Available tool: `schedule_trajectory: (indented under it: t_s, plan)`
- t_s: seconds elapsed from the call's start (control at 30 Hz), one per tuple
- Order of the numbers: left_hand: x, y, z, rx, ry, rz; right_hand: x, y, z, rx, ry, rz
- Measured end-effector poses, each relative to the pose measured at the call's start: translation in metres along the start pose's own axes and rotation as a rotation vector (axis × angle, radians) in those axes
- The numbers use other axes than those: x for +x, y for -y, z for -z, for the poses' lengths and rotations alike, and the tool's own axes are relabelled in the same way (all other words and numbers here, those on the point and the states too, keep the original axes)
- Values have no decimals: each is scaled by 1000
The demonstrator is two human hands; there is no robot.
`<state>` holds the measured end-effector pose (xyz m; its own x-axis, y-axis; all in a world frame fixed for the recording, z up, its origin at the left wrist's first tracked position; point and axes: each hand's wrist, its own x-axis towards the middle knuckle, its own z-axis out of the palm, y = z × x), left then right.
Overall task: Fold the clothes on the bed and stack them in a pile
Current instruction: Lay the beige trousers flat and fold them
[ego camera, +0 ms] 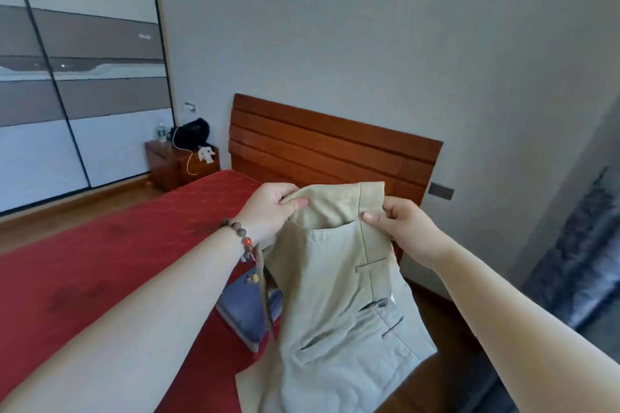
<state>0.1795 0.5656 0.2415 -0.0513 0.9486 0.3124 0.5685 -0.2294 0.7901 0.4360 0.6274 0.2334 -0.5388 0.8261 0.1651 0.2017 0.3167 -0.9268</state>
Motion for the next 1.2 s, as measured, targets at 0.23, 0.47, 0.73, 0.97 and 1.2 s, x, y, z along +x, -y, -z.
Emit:
schedule_trajectory:
  t_s: [0.23, 0.47, 0.73, 0.97, 1.2]
  plan:
    - [36, -102, -8, -15, 272, -258, -11, 93, 23, -384, -174, 259]
    - [70, -176, -31, 94, 64, -421, -53, 128, 89, -679, -303, 176]
    - [108, -198, -41, -132, -132, -369, -124, 61, 164, -1038, -303, -333]
    - [127, -202, -48, -81, -108, -384, -184, 58, 210, -867, -607, -350]
    - [142, -240, -36, -278, -271, -533, -203, 161, 265, -1000, -1143, 76]
